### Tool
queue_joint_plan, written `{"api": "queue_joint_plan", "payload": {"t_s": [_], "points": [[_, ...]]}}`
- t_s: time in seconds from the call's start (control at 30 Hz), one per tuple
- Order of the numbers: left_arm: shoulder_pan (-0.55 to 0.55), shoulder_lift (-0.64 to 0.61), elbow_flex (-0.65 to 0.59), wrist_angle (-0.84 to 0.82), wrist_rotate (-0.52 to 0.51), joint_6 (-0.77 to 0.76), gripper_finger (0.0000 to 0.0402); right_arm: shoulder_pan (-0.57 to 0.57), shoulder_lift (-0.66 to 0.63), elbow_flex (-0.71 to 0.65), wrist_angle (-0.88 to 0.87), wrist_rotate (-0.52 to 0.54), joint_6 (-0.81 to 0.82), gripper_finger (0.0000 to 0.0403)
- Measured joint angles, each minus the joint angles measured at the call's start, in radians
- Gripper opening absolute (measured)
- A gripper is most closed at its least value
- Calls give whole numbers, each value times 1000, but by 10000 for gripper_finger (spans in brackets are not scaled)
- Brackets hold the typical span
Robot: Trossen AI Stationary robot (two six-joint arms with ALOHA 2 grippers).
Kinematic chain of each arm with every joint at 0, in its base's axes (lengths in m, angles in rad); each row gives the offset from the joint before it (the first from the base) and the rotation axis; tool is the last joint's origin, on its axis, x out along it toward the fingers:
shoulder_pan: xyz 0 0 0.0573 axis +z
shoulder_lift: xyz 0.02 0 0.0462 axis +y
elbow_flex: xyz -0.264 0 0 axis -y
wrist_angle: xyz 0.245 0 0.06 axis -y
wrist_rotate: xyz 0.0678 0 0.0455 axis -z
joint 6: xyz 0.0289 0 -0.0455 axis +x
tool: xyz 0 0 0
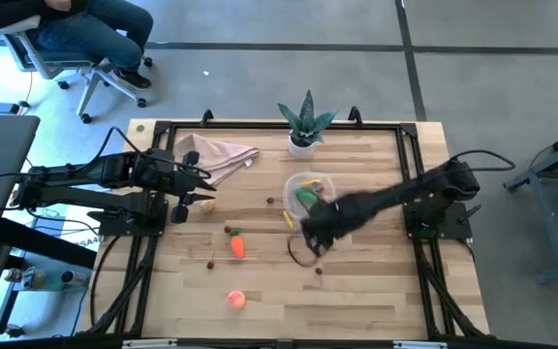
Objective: Pick and placing Produce into tupperware
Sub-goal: Put the bottom right cherry into the transparent bin
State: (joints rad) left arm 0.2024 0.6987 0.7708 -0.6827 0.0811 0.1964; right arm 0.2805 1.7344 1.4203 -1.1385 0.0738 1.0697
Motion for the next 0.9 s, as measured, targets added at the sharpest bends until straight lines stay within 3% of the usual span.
{"api": "queue_joint_plan", "payload": {"t_s": [0.2, 0.4, 0.9], "points": [[0, 0, 0, 0, 0, 0, 83, 162, 0, -83, 194, 4, 266, 195], [0, 0, 0, 0, 0, 0, 83, 197, 0, -190, 439, 28, 279, 195], [0, 0, 0, 0, 0, 0, 83, 183, 35, -266, 518, 18, 303, 195]]}}
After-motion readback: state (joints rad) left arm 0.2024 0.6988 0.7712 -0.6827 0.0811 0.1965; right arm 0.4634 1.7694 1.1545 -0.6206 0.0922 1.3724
